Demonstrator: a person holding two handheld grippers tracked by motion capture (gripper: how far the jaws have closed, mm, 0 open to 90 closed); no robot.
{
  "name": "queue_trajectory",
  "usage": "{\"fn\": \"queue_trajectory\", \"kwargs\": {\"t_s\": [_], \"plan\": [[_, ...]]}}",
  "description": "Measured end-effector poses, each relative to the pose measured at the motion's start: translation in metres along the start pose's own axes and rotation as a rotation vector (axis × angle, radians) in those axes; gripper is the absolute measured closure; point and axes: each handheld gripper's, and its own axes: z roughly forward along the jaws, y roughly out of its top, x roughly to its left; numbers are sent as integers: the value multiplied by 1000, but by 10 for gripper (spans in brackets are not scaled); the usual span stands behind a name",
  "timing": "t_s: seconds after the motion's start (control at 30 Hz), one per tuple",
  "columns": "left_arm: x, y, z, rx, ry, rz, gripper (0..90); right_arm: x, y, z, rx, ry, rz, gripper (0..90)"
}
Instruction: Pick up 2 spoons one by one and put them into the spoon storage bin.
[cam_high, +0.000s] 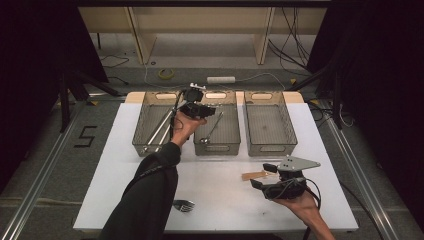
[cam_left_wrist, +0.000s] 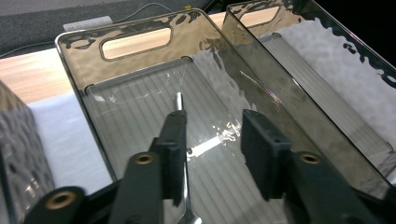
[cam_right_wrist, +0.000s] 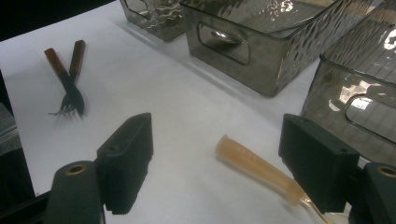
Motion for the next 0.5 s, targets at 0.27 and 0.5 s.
{"fn": "queue_trajectory", "kwargs": {"t_s": [0.27, 0.5], "plan": [[1, -6, -27, 17, -30, 10, 437, 1, 0, 0, 4, 1, -8, 272], [4, -25, -56, 20, -63, 43, 381, 0, 1, 1, 15, 2, -11, 272]]}}
